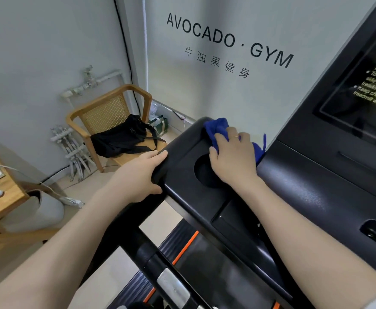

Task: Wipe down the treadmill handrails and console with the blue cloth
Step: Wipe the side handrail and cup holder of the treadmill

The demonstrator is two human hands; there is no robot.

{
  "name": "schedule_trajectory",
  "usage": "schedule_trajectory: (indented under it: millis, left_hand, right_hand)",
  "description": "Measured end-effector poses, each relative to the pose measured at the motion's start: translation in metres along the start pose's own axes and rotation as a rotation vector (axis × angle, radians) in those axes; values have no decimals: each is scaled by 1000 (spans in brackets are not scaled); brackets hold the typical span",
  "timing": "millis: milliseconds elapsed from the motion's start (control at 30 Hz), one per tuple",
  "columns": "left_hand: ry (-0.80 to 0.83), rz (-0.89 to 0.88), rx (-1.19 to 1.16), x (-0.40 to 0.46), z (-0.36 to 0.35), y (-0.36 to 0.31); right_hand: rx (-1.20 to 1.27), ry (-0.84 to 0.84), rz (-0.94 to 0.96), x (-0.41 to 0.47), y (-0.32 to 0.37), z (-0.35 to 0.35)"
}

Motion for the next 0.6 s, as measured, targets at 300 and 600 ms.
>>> schedule_trajectory:
  millis: [300,600]
  left_hand:
    - [-51,-2,-150,-6,5,5]
    - [-71,2,-196,-7,9,11]
  right_hand:
    - [49,150,-71,34,-3,-15]
    - [262,103,325,-48,104,34]
Point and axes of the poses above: each hand's wrist, its own x-axis towards the middle knuckle, its own z-axis out of the back of the hand, y = z × x, the point moved 7 cm from there along x, towards the middle knuckle, and after that the axes turned 12 degrees about -x, right-handed, at the moved point
